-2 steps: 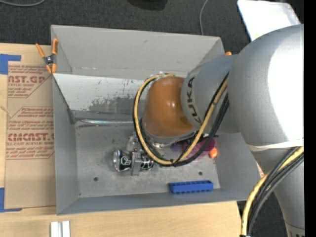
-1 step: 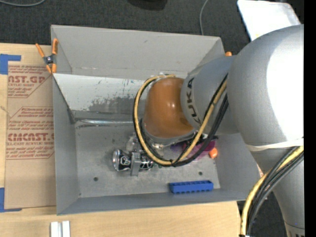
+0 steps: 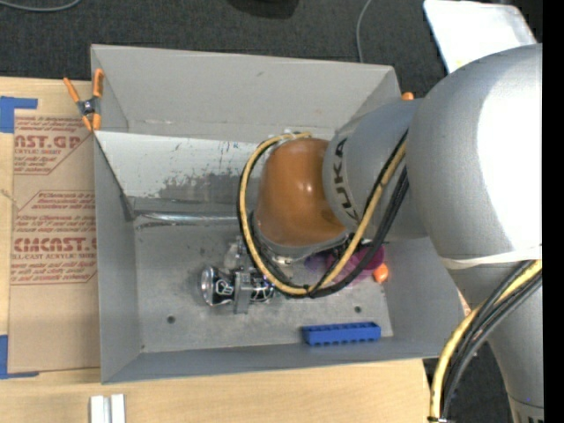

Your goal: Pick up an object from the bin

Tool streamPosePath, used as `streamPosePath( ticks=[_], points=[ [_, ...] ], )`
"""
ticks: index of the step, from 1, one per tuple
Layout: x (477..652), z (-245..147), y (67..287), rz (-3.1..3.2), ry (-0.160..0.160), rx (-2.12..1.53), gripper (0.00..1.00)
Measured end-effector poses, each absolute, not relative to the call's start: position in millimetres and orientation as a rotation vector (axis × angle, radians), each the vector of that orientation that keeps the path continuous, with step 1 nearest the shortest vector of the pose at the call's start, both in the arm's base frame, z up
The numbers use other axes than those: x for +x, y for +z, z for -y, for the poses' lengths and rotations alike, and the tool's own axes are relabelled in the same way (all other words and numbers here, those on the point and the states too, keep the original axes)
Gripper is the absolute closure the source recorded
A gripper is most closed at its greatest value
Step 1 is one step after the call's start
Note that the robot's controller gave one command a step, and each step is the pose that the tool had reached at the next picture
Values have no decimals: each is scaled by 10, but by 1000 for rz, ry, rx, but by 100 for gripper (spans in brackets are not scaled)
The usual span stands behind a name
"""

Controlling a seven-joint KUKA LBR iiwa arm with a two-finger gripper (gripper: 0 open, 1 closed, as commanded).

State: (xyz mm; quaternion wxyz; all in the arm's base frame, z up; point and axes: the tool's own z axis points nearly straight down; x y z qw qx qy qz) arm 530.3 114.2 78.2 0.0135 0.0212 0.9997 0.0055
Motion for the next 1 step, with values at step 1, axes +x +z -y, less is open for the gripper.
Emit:
streamPosePath(
  ticks=[1],
  points=[
    [5308,-1133,1298,-3118,14,35,100]
  ],
)
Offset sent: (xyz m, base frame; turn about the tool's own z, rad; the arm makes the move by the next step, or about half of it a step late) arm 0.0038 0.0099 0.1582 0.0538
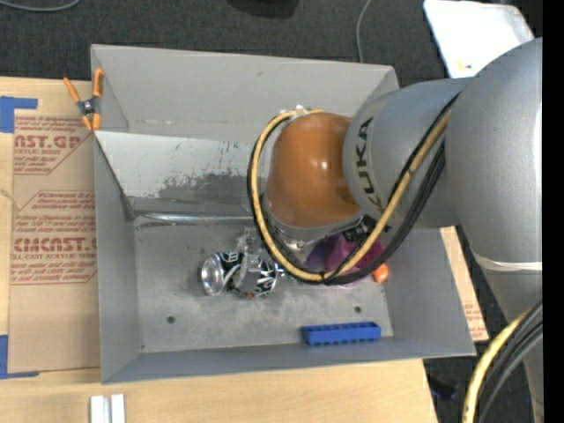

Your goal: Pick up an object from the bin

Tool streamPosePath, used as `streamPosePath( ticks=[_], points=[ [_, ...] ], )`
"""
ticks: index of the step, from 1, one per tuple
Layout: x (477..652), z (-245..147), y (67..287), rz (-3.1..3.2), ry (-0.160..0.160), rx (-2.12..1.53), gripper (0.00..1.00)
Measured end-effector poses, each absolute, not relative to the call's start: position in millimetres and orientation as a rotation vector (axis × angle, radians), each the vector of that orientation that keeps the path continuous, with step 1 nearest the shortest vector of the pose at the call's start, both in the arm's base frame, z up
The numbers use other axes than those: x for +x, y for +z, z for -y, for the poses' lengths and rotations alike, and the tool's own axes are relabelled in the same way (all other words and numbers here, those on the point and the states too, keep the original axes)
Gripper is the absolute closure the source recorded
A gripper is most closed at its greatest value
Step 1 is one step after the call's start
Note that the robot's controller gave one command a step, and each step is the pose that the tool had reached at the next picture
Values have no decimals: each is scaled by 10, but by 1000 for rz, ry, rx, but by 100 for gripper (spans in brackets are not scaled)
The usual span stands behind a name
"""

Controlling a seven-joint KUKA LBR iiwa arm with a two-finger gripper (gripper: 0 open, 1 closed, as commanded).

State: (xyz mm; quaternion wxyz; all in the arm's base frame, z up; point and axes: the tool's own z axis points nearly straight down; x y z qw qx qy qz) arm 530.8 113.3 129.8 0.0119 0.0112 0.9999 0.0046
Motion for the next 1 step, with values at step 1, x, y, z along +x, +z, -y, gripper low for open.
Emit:
streamPosePath(
  ticks=[1],
  points=[
    [5322,-1202,2028,-3117,17,105,100]
  ],
)
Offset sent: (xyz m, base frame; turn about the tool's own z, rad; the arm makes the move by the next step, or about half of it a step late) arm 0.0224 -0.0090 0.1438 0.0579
